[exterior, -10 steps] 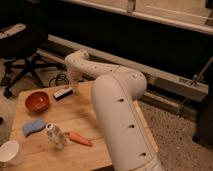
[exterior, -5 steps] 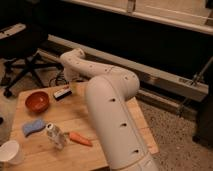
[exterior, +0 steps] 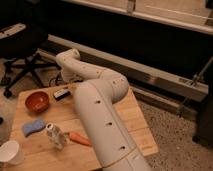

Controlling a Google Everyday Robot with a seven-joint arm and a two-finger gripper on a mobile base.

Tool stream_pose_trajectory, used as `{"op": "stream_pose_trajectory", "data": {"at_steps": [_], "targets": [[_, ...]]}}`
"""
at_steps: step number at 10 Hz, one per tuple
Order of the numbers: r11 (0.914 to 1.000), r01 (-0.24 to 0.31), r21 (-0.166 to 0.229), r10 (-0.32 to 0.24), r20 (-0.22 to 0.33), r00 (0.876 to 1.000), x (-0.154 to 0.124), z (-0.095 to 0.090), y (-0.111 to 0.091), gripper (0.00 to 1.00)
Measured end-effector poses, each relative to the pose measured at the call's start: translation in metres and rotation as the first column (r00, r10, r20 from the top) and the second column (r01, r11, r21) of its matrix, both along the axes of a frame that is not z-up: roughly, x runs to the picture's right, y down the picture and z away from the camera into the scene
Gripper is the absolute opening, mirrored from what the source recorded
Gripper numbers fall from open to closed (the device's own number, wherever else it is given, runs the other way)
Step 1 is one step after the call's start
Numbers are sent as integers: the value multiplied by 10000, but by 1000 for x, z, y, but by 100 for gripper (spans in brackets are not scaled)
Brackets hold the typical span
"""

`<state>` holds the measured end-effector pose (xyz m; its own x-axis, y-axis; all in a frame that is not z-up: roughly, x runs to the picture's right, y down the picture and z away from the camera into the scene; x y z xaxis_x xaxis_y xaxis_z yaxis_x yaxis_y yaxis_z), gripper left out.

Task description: Place the eraser on the white sponge

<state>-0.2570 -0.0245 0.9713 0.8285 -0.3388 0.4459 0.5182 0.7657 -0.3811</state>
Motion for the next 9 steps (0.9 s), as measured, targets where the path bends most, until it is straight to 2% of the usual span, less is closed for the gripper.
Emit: {"op": "stream_pose_trajectory", "data": {"at_steps": [7,9], "targets": [[9985,486,-265,-495,-352,9982,-15,20,10,78],[9976,616,-313,-630,-475,9969,-13,24,11,67]]}}
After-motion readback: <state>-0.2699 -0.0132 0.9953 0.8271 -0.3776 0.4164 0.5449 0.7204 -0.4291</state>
